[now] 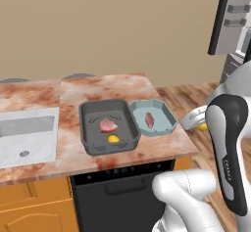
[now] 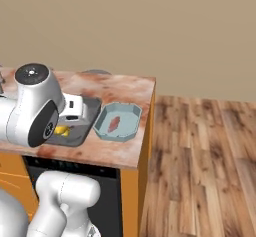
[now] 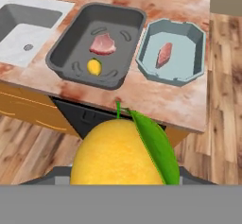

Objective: Place one lemon and one steak in each tupperware on the nearby counter, to pack two identical lunches.

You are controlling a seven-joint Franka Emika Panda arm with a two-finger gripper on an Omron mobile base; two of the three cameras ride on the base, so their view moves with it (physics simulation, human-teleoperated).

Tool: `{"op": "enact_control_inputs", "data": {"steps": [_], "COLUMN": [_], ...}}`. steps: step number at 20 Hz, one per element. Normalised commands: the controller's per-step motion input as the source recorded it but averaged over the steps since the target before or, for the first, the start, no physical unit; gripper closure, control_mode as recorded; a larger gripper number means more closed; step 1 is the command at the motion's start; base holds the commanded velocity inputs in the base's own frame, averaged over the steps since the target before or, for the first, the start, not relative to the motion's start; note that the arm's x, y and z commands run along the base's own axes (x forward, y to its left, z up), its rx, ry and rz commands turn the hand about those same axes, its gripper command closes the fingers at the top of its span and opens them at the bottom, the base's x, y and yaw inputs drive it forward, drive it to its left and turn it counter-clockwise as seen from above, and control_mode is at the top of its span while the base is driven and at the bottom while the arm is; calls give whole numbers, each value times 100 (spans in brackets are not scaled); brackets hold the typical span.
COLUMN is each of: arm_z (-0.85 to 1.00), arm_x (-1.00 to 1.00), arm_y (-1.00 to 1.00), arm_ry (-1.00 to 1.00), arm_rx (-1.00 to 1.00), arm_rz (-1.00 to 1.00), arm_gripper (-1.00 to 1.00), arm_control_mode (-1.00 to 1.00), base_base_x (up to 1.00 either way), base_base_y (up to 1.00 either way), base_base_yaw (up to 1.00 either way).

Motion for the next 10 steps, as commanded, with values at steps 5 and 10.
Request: {"op": "enact_control_inputs", "data": {"steps": [5,10], "arm_z": [-5,-11], "arm_x": [34,69], "arm_y": [7,4], "arm_ry": [0,0], "arm_rx": [-1,-1], "arm_rz": [-5,-11], "arm_gripper": [100,100], "arm_control_mode": [-100,-100], "base_base_x": [48,0], "base_base_y": [5,0], "base_base_yaw": [-7,0]}}
